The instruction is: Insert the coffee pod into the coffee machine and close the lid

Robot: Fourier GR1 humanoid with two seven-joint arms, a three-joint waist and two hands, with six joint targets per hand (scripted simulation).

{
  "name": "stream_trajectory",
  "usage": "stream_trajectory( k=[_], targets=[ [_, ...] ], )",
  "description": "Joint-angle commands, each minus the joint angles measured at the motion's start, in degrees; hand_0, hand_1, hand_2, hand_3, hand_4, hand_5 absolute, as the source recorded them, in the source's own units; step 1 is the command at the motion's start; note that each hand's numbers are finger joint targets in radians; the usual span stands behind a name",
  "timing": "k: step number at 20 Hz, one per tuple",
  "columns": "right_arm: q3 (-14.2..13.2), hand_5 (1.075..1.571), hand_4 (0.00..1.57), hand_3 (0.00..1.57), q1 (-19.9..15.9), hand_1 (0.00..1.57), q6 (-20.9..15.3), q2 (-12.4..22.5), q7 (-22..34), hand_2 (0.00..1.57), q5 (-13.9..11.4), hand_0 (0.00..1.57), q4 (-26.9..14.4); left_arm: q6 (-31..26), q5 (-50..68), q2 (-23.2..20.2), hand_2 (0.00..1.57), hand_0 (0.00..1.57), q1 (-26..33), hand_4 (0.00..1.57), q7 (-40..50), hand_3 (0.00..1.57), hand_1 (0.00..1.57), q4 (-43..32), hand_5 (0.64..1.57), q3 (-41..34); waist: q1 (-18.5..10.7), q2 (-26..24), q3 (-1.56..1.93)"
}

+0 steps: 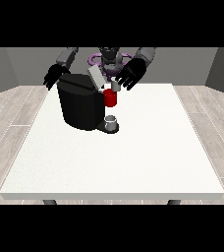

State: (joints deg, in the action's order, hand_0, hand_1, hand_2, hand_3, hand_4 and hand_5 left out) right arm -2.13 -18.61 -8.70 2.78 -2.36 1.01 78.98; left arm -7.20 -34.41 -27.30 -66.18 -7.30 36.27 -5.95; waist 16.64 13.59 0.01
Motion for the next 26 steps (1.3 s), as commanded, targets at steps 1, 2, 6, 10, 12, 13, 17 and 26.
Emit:
stream_trajectory(
  k=[1, 2, 6, 10, 12, 13, 17, 26],
  targets=[
    [-1.6, 1.571, 0.54, 0.0, -0.7, 0.0, 0.3, 0.2, -2.9, 0.0, 0.9, 0.0, -1.5, -1.5, -0.3, -0.6, 1.32, 1.29, -2.3, 0.5, 0.9, 1.22, 1.29, 0.0, 1.571, -0.1, -0.2, 1.7, 0.02],
    [-1.9, 1.571, 0.53, 0.0, 0.4, 0.0, -0.7, -0.9, -2.9, 0.0, 1.3, 0.0, -2.2, -1.4, -0.2, 2.0, 1.31, 1.28, -0.2, 0.5, 0.5, 1.22, 1.28, 0.5, 1.571, 0.7, -1.4, 0.0, 0.01],
    [0.0, 1.571, 0.51, 0.0, -1.0, 0.0, -0.3, -0.2, 0.4, 0.0, 0.2, 0.0, 0.0, -0.5, -0.8, 0.4, 1.3, 1.27, -2.4, 0.51, 0.7, 1.22, 1.27, -0.8, 1.571, -0.3, 0.5, 1.5, 0.0],
    [-0.7, 1.571, 0.51, 0.0, -0.6, 0.0, -1.4, -0.9, 0.8, 0.0, 0.7, 0.0, 0.0, -0.8, -1.1, 2.9, 1.26, 1.21, -1.5, 0.5, 0.8, 1.19, 1.21, -0.6, 1.571, 0.5, -0.1, 0.1, 0.0],
    [0.4, 1.571, 0.53, 0.0, 4.1, 0.0, -0.4, -2.7, -6.1, 0.0, 0.7, 0.0, -1.9, 1.6, -1.5, 4.2, 1.25, 1.18, 0.2, 0.49, 1.0, 1.18, 1.18, 0.2, 1.571, 0.6, -0.4, 0.5, 0.02],
    [0.1, 1.571, 0.51, 0.0, 2.0, 0.0, 1.6, -0.1, -0.6, 0.0, 1.8, 0.0, 2.1, -0.4, -1.3, -0.3, 1.26, 1.18, -0.8, 0.5, -1.1, 1.19, 1.18, -1.7, 1.571, -0.7, 1.9, 1.2, -0.01],
    [0.7, 1.571, 0.44, 0.0, 0.3, 0.0, -1.3, -1.5, -0.2, 0.0, -0.1, 0.0, 0.4, 1.7, -2.0, 3.6, 1.27, 1.19, -1.0, 0.51, 1.0, 1.2, 1.19, -1.3, 1.571, 0.1, 0.2, 1.0, -0.01],
    [0.7, 1.571, 0.45, 0.0, 2.0, 0.0, -0.7, -1.2, 0.1, 0.0, 0.4, 0.0, 2.4, 0.5, -2.7, 3.4, 1.28, 1.24, 0.9, 0.49, -0.6, 1.2, 1.24, -2.6, 1.571, 0.2, 1.0, 0.5, -0.01]
  ],
)
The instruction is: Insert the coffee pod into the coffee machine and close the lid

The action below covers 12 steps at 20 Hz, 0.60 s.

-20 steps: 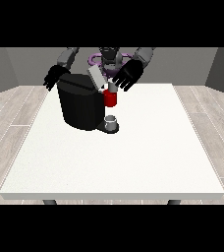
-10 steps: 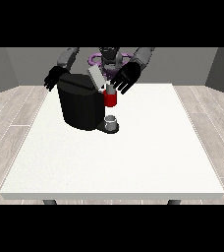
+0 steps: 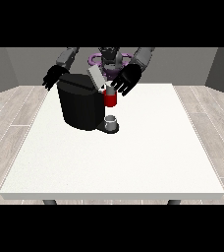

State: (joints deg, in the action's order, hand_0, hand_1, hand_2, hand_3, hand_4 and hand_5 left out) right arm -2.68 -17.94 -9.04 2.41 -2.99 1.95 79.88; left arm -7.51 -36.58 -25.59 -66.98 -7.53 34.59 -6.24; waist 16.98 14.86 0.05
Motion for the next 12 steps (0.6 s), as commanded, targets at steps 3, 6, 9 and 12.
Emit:
stream_trajectory(
  k=[3, 6, 9, 12],
  targets=[
    [-2.4, 1.571, 0.4, 0.0, -0.9, 0.0, 0.6, 1.9, 1.0, 0.0, 1.4, 0.0, -0.8, -3.0, 0.4, 0.9, 1.27, 1.22, 0.5, 0.48, 0.3, 1.17, 1.22, -0.3, 1.571, 0.1, -1.3, -1.5, -0.04],
    [-1.5, 1.571, 0.37, 0.0, -1.4, 0.0, 2.3, 3.1, 2.3, 0.0, 1.4, 0.0, 1.9, -0.8, 0.2, -1.6, 1.24, 1.2, 0.2, 0.47, -1.9, 1.14, 1.2, -1.5, 1.571, -1.4, 1.6, 2.7, -0.06],
    [-1.4, 1.571, 0.34, 0.0, -2.5, 0.0, -0.8, 1.2, 2.1, 0.0, 0.1, 0.0, -0.1, -1.3, -1.2, 0.4, 1.19, 1.16, -0.8, 0.46, 0.6, 1.06, 1.16, -0.5, 1.571, 0.3, -0.5, 0.8, -0.04],
    [-1.9, 1.571, 0.44, 0.0, 0.4, 0.0, 1.7, 1.4, -2.2, 0.0, 1.6, 0.0, -0.7, 1.3, -1.8, 2.2, 1.17, 1.13, 2.3, 0.46, -0.8, 1.0, 1.13, 0.3, 1.571, 0.8, -0.6, 1.1, -0.03]
  ],
)
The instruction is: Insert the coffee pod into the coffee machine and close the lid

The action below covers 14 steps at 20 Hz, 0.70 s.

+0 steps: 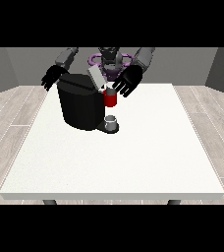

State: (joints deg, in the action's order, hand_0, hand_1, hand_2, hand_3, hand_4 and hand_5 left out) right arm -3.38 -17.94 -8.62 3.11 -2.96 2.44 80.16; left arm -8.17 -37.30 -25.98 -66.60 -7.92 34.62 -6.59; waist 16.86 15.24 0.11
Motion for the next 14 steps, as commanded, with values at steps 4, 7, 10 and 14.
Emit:
stream_trajectory(
  k=[4, 7, 10, 14],
  targets=[
    [1.4, 1.571, 0.48, 0.0, 0.1, 0.0, -1.3, -1.5, -0.2, 0.0, -1.1, 0.0, 0.4, -0.4, -1.7, 0.3, 1.11, 1.06, -0.2, 0.39, -0.1, 0.94, 1.06, -0.4, 1.571, 1.1, -0.4, -0.2, -0.11],
    [2.2, 1.571, 0.42, 0.0, -0.5, 0.0, -1.7, -2.4, -0.5, 0.0, -1.5, 0.0, 0.7, -0.3, -2.1, -1.0, 1.12, 1.06, -1.7, 0.37, 0.2, 0.96, 1.06, -0.9, 1.571, 0.6, 0.3, 1.2, -0.11],
    [-0.5, 1.571, 0.46, 0.0, -1.9, 0.0, -0.6, 0.0, -2.5, 0.0, -0.5, 0.0, -1.1, 0.2, -2.0, 0.1, 1.12, 1.06, -1.2, 0.36, -1.0, 0.95, 1.06, 0.1, 1.571, 0.8, -0.8, 1.8, -0.1],
    [-0.8, 1.571, 0.42, 0.0, 0.4, 0.0, 0.0, -0.1, -0.2, 0.0, 0.8, 0.0, -1.2, -4.1, -3.4, -2.5, 0.81, 0.57, -0.2, 0.24, -3.4, 0.64, 0.57, -0.2, 1.571, 2.5, -1.0, -0.6, -0.11]
  ],
)
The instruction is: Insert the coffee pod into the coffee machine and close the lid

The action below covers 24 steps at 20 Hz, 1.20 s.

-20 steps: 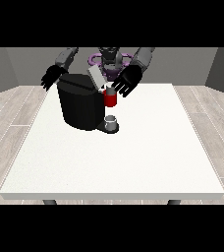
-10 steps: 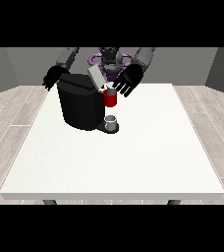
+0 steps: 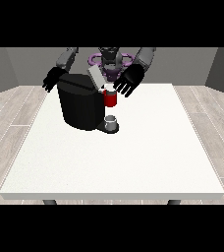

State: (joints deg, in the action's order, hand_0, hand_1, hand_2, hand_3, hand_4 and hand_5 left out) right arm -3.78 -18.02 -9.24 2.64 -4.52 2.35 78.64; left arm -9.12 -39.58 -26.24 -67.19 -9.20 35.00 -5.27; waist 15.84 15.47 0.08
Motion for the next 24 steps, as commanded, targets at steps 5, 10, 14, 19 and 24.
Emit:
stream_trajectory(
  k=[5, 10, 14, 19, 24],
  targets=[
    [-0.6, 1.571, 0.35, 0.0, 1.1, 0.0, -1.0, -0.6, -2.7, 0.0, -0.3, 0.0, -1.6, -3.3, -2.9, -1.4, 0.0, 0.0, 0.6, 0.0, -2.4, 0.0, 0.0, -0.1, 1.571, 2.7, -0.6, 0.3, -0.05],
    [0.0, 1.571, 0.38, 0.0, 3.9, 0.0, 0.1, -1.1, -4.9, 0.0, -0.3, 0.0, -3.5, -3.4, -3.3, 1.0, 0.0, 0.0, 1.3, 0.0, -0.1, 0.0, 0.0, 0.6, 1.571, 3.0, -1.2, -2.6, -0.04],
    [1.9, 1.571, 0.36, 0.0, 2.6, 0.0, -2.5, -1.7, 2.6, 0.0, -2.0, 0.0, -0.4, -4.6, -3.4, 1.4, 0.0, 0.0, 0.9, 0.0, 2.2, 0.0, 0.0, -0.7, 1.571, 2.4, -0.8, -6.2, -0.07],
    [-1.0, 1.571, 0.41, 0.0, 3.2, 0.0, -0.2, -1.1, -4.4, 0.0, 0.7, 0.0, -4.2, -4.6, -3.2, 1.9, 0.0, 0.0, 2.1, 0.0, 0.9, 0.0, 0.0, 1.9, 1.571, 2.3, -4.2, -5.7, -0.05],
    [0.1, 1.571, 0.42, 0.0, 5.2, 0.0, -0.6, -0.2, 1.6, 0.0, 1.4, 0.0, 0.9, -4.9, 0.0, 3.4, 0.0, 0.0, 5.5, 0.0, 1.2, 0.0, 0.0, 0.9, 1.571, -0.8, -3.4, -11.0, -0.08]
  ],
)
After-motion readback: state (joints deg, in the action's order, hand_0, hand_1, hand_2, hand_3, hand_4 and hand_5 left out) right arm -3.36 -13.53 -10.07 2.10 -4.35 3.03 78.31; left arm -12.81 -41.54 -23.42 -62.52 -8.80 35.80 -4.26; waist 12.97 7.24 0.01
